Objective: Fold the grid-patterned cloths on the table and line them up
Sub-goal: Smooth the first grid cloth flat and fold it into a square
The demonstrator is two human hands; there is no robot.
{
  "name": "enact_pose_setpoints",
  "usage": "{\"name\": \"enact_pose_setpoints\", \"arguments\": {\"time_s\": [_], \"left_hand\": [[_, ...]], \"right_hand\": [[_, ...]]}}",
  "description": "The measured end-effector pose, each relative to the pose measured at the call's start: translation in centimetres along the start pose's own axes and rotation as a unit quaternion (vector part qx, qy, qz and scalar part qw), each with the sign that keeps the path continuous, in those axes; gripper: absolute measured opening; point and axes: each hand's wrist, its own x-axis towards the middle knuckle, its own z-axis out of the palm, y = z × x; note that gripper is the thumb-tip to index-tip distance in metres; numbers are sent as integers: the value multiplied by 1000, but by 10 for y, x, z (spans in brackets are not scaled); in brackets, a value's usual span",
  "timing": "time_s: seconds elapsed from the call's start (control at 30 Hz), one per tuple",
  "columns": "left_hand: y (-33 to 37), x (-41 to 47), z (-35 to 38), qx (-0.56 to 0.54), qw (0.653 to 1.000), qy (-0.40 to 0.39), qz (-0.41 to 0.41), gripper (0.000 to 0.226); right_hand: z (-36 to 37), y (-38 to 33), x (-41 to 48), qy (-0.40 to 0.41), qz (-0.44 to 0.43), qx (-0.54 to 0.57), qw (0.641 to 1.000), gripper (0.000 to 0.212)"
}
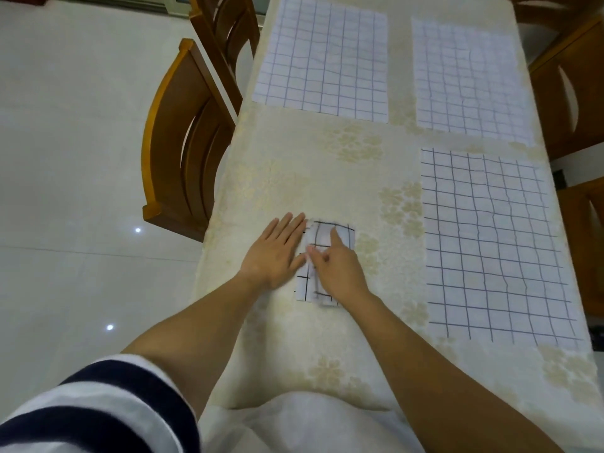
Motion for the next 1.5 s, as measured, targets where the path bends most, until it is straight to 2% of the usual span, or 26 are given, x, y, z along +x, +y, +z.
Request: {"name": "enact_pose_setpoints", "arguments": {"time_s": [0.07, 0.1, 0.23, 0.3, 0.43, 0.53, 0.63, 0.7, 1.03, 1.5], "left_hand": [[-4, -3, 5, 22, 1000, 13, -2, 70], [-4, -2, 5, 21, 1000, 16, -7, 69], [-4, 0, 5, 5, 1000, 17, -14, 65], [-5, 1, 6, -6, 1000, 15, -17, 62], [-4, 1, 5, -46, 998, 20, -29, 58], [-1, 0, -2, -98, 994, 30, -49, 63], [-1, -1, -5, -90, 994, 35, -41, 71], [-3, -1, -3, -68, 997, 36, -25, 69], [-5, 0, 2, -27, 999, 42, -13, 57], [-5, 1, 1, -7, 999, 16, -27, 77]], "right_hand": [[2, 3, -3, -45, -21, 42, 998, 78], [1, 7, -5, -42, -36, 50, 997, 73], [-5, 34, -10, 80, -122, 40, 989, 40], [-8, 50, -6, 118, -142, -14, 983, 37], [-6, 64, 4, 69, -120, -137, 981, 53], [-2, 61, 8, 33, -87, -179, 979, 61], [3, 57, 9, 29, -68, -208, 975, 64], [5, 56, 8, 29, -63, -225, 972, 65], [-6, 56, 17, 31, -51, -225, 973, 64], [-12, 67, 22, 18, -62, -226, 972, 79]]}}
